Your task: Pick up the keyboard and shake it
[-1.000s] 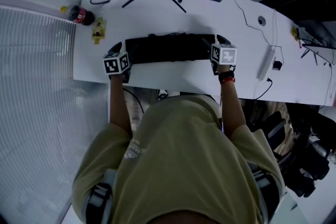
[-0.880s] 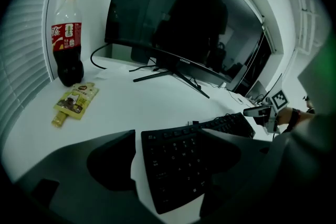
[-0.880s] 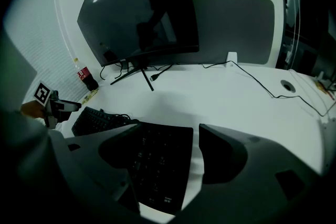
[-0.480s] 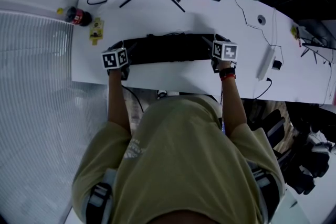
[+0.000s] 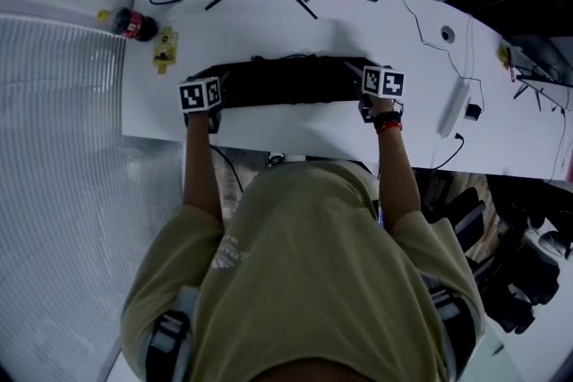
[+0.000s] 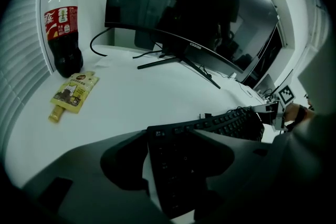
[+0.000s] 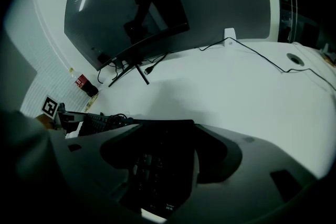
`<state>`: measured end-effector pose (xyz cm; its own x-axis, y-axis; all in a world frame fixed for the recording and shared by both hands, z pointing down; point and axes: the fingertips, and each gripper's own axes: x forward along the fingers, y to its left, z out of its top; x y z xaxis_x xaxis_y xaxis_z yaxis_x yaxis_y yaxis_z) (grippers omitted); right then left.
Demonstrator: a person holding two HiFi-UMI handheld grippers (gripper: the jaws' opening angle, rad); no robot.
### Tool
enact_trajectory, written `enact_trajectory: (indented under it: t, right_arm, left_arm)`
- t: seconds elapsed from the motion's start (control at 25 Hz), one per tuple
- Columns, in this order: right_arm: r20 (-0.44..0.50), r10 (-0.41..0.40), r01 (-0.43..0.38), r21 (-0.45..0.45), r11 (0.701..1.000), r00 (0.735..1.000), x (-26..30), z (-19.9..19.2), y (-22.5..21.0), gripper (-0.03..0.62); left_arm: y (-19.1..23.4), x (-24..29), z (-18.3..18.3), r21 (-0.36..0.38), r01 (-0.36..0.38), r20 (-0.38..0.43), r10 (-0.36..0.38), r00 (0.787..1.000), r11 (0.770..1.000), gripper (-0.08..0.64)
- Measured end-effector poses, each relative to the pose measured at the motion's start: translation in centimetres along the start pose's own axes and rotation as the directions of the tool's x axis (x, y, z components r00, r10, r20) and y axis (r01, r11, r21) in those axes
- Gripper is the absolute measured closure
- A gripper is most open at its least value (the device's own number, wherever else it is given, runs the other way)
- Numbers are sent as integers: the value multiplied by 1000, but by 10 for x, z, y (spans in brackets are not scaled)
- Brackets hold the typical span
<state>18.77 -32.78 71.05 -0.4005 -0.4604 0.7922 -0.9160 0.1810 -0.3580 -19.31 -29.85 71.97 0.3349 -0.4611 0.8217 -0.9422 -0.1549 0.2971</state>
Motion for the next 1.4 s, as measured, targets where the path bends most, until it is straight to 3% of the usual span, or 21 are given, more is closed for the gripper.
enact_trajectory:
  t: [0.56,1.4]
  right_arm:
    - [-38,-52,51,-20,998,998,-4,1,4,281]
    - [25,-81,83,-67,994,996,-36,3,20,282]
  left_arm:
    - [-1,-4,-3,0,-43,11,43,999,999,307]
    - [-11,-36,0,41,-63,67,61,996,997,310]
